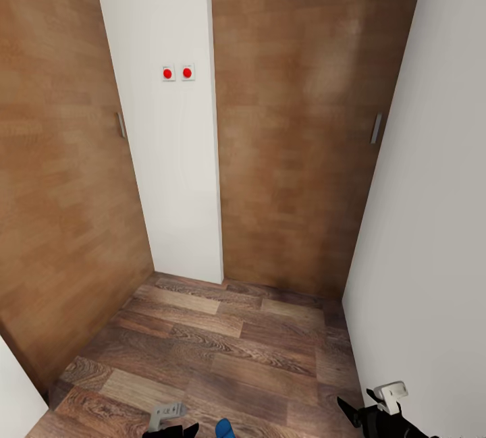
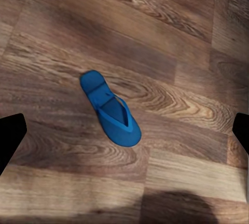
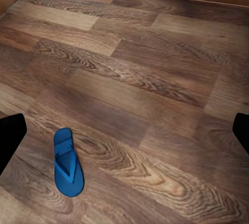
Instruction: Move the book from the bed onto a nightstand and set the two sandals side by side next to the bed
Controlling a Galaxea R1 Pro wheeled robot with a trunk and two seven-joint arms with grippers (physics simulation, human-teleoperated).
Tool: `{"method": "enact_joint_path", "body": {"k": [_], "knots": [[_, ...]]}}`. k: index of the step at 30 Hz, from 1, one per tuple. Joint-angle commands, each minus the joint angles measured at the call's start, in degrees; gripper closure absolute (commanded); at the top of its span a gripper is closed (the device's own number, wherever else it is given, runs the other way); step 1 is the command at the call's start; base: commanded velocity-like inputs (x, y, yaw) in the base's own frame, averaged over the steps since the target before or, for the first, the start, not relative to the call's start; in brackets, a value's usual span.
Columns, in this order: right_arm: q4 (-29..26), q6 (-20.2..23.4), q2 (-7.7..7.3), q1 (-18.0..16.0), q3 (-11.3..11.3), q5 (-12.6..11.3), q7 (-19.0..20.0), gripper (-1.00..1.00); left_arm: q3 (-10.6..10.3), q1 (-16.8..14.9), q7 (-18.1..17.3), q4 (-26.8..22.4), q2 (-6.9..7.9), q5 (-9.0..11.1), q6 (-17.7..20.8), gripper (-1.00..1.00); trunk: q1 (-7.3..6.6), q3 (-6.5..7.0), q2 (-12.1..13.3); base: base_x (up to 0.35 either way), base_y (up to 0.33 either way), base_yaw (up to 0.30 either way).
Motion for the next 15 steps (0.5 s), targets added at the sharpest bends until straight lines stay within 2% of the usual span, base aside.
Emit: {"method": "enact_joint_path", "body": {"k": [1, 15], "knots": [[-0.08, 0.54, 0.0, -0.02, -0.09, -0.57, 0.24, -1.0, 0.12, -0.01, -0.16, -0.06, -0.03, 0.61, 0.56, -1.0, 0.22, -0.24, -0.44, 0.0, 0.0, 0.0], [-0.12, 0.54, 0.01, 0.0, -0.02, -0.57, 0.24, -1.0, 0.11, -0.01, -0.16, -0.03, -0.01, 0.61, 0.56, -1.0, 3.3, -2.75, -6.06, 0.0, 0.0, 0.0]]}}
